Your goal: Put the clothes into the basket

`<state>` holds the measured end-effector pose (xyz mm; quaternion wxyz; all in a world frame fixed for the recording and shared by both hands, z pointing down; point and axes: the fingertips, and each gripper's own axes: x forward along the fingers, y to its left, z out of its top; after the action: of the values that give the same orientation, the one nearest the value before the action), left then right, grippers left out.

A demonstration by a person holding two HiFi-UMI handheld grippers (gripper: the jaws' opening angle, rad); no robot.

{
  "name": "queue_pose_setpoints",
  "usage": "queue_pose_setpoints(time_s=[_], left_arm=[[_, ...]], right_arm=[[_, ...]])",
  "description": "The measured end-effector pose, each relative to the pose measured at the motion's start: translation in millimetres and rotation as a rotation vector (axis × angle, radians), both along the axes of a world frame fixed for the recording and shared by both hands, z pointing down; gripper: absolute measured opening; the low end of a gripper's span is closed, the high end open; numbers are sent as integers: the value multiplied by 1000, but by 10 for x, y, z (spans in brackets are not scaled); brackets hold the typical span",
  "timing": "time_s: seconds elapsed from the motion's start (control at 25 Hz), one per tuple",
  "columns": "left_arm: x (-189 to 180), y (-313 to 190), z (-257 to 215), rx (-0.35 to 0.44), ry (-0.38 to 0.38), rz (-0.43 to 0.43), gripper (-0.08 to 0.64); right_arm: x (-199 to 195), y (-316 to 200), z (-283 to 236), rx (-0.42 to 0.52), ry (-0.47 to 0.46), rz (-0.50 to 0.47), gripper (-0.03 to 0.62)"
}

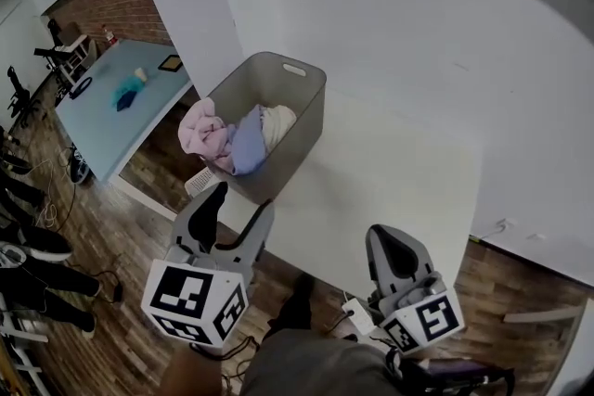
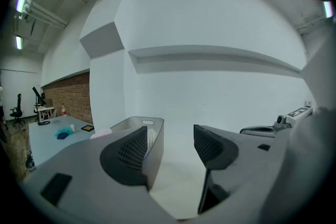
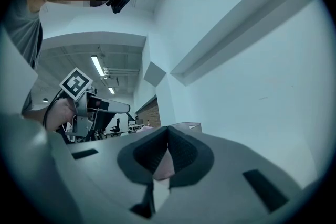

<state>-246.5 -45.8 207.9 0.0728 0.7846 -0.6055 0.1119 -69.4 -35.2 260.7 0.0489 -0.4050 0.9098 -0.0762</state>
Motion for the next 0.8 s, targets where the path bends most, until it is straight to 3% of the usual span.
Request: queue_pose_setpoints(time_s=[0.12,0.28,0.36,0.52,0.8], left_arm=[[105,89,-155,66,40,4,247],[134,206,-367,169,101,-29,63],[153,246,-438,203,126,-33,25],[252,303,-504,246,129,-12,8],[315,379,-589,345,147,-54,8]], right_arm=[[97,110,-81,28,4,12,6],[196,172,-236,78,21,31,6],[245,166,-340,106,27,43,7],[312,162,-539,159,38,63,6],[331,130,-669,199,74,73,6]])
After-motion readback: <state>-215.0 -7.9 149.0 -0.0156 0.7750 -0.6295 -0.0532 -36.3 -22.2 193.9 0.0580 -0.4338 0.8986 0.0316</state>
